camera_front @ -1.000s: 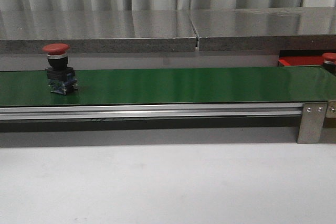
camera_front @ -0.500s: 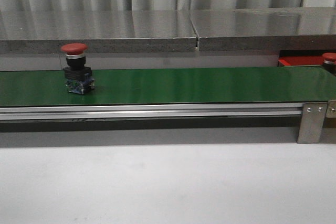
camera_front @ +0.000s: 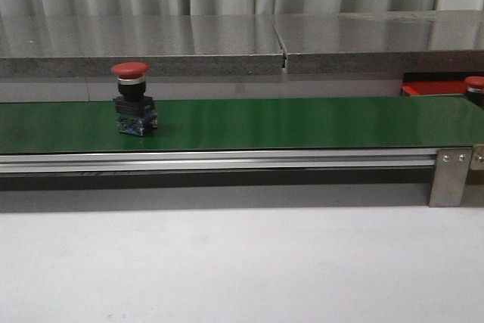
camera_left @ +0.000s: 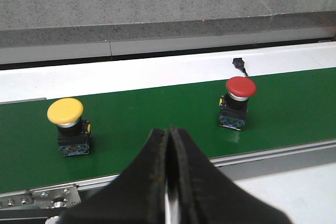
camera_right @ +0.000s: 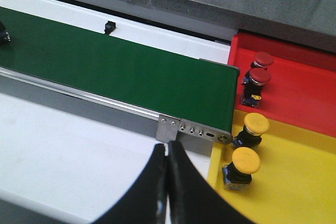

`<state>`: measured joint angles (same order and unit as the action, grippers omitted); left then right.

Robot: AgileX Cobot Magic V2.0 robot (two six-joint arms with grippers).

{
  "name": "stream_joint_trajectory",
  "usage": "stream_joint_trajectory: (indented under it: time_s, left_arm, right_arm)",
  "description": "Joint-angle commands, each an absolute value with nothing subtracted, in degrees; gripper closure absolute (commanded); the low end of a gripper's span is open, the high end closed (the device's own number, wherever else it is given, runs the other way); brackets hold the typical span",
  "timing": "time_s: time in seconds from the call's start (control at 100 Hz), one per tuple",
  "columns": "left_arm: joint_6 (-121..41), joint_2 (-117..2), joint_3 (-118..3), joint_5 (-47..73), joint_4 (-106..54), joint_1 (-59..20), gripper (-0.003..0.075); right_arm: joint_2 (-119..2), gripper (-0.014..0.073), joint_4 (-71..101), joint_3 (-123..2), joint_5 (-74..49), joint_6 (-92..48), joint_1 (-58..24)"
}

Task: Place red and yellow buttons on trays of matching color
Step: 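Lower the right gripper over the red button arriving on the belt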

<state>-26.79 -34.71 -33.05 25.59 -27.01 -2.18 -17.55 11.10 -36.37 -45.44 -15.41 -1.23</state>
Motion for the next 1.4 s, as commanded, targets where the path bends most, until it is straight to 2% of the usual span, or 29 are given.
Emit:
stream_joint_trajectory:
  time_s: [0.0, 0.38, 0.45, 0.54, 0.71, 0.81, 1.39]
  left_arm:
    - [-26.83, -30.94, -31.97, 22.24, -28.55, -2.71, 0.0739]
    - [-26.83, -26.12, -29.65, 22.37, -28.55, -2.71, 0.0739]
    - [-26.83, -26.12, -29.65, 23.47, -28.44, -2.71, 0.0739]
    - [-26.83, -26.12, -29.65, 24.82, -28.44, -2.71, 0.0739]
    - [-26.83, -26.12, -29.65, 24.82, -28.44, -2.71, 0.0739]
    - [-26.83, -26.12, -29.65, 24.82, -28.44, -2.71, 0.0739]
    - [-26.83, -26.12, -29.65, 24.82, -28.44, -2.71, 0.0739]
  right_arm:
    - [-19.03, 0.0662, 11.79, -37.67, -40.84, -15.78, -1.78]
    - [-35.52, 0.0658, 10.54, -42.91, -38.65, -15.78, -10.07]
    - [-40.01, 0.0626, 10.54, -45.22, -38.69, -15.78, -10.24]
    - [-45.78, 0.0491, 10.59, -48.44, -38.79, -15.78, -10.74]
    - [-55.32, 0.0072, 10.59, -54.79, -40.21, -15.78, -14.36]
    - [-60.43, -0.0068, 10.59, -58.6, -40.85, -15.78, -17.25]
    - [-88.66, -0.0058, 10.59, -79.97, -42.07, -21.47, -27.89]
